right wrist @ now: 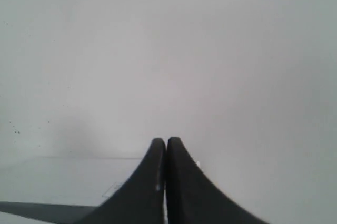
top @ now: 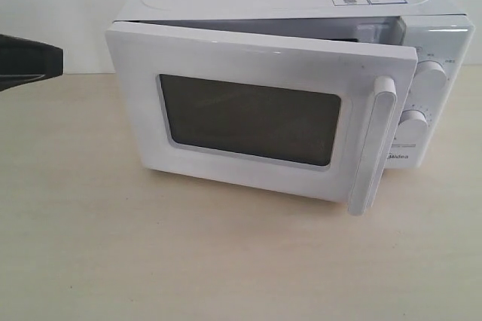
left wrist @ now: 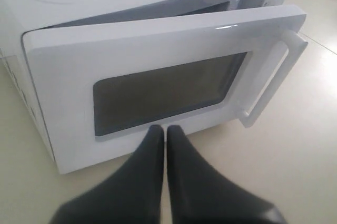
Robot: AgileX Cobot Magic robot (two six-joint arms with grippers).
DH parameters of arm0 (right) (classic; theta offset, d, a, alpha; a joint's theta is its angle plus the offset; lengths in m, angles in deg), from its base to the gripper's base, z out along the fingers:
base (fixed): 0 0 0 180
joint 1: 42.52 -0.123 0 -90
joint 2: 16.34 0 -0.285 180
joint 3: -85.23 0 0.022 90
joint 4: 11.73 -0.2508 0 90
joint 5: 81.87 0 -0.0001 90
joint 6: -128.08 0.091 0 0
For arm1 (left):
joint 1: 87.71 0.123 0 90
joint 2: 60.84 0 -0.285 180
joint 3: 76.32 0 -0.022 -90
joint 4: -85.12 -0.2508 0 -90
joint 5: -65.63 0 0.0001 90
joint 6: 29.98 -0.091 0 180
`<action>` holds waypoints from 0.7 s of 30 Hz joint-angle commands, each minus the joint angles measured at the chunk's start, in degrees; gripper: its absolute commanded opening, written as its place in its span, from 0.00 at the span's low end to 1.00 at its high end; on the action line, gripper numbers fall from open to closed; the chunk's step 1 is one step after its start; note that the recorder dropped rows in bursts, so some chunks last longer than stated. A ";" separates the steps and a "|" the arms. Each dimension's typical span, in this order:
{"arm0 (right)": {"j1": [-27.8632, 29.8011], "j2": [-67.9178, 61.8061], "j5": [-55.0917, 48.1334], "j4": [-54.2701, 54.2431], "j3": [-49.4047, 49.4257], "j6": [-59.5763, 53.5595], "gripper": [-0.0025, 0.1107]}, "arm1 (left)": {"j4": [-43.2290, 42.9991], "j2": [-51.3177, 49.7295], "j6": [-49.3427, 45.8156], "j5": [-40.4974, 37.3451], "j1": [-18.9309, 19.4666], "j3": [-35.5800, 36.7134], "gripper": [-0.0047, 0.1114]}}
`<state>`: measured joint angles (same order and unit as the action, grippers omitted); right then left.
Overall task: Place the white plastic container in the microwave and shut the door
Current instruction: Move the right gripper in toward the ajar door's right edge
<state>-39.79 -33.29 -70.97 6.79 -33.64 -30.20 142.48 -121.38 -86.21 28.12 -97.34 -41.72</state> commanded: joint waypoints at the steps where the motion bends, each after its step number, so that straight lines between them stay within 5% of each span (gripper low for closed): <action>1: -0.07 -9.46 7.78 26.10 -4.35 22.27 0.02 | 0.22 1.71 -0.16 2.28 -0.27 2.44 0.08; 3: -0.07 -15.22 15.58 41.25 -5.85 35.77 0.02 | 0.22 1.71 -0.16 1.66 -0.27 3.23 0.08; 7: -0.07 -26.39 24.35 54.37 -9.48 51.90 0.02 | 0.22 1.71 -0.16 1.57 -0.27 4.88 0.08; 16: -0.69 -42.44 28.51 57.26 -15.55 51.36 0.02 | 0.22 1.71 -0.16 2.01 -0.27 6.05 0.08; 21: -10.48 -43.50 18.29 59.40 -16.95 42.10 0.02 | 0.22 1.71 -0.41 2.14 -0.27 6.05 0.08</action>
<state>-45.13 -76.49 -47.10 64.22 -49.28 18.23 142.36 -119.99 -86.34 29.66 -97.34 -35.98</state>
